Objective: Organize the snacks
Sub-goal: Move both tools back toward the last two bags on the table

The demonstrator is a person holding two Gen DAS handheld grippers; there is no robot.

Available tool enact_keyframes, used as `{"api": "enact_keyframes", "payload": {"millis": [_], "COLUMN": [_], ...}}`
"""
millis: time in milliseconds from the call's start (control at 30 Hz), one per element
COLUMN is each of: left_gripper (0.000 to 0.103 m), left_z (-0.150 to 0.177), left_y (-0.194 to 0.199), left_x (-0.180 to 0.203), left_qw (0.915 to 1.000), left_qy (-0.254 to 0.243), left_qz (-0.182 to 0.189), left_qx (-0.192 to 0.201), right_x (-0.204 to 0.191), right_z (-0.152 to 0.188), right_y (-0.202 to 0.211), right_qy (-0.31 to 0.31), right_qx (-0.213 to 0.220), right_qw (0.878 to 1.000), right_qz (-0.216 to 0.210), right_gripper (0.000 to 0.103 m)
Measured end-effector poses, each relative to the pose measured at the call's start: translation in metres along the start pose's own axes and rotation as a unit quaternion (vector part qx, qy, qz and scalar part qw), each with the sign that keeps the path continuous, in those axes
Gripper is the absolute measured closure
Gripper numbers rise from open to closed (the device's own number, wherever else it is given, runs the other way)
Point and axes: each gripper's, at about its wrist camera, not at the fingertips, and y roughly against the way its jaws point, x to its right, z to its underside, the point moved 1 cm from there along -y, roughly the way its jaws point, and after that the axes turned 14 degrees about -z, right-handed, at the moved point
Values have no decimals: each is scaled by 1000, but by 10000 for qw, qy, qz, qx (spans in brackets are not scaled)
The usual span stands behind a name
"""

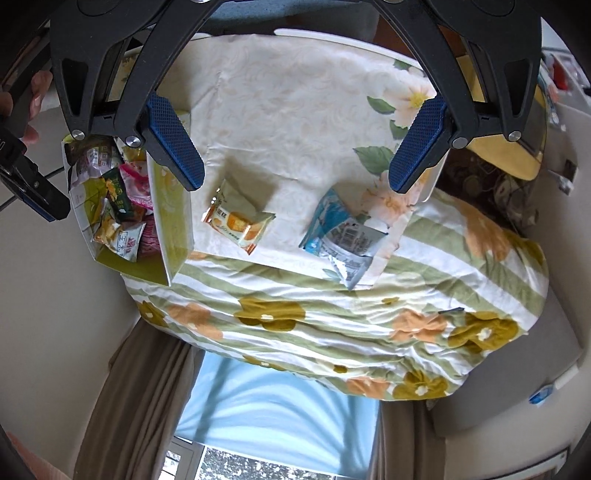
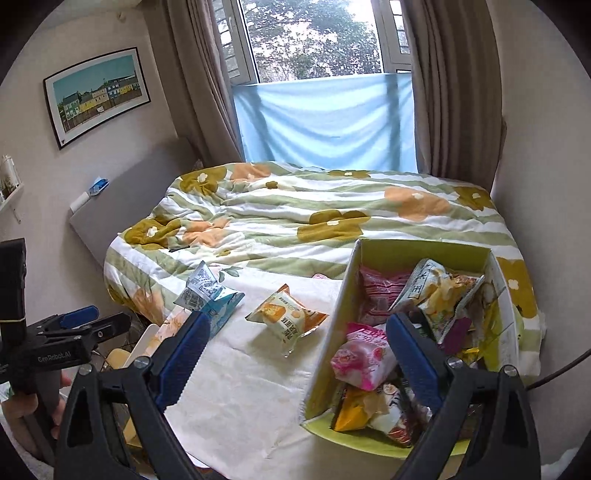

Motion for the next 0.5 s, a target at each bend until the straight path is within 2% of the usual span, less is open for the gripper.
{"api": "enact_keyframes", "payload": {"millis": [233, 500], "left_gripper": [3, 3], "left_z": [-30, -63], "left_y": [-47, -116], "left_x": [-54, -84], "left_qw": [9988, 9915], "left_qy": [-206, -667], "left_qz": [353, 869], "left_qx": [-276, -700], "right_x": [-39, -56], "right_z": [6, 14], "right_y": [-51, -106], "right_qy": [-439, -1201], "right_qx": [-111, -93], "right_qw": [9986, 9904], "right_qz": [258, 674], "right_gripper": [8, 8]}}
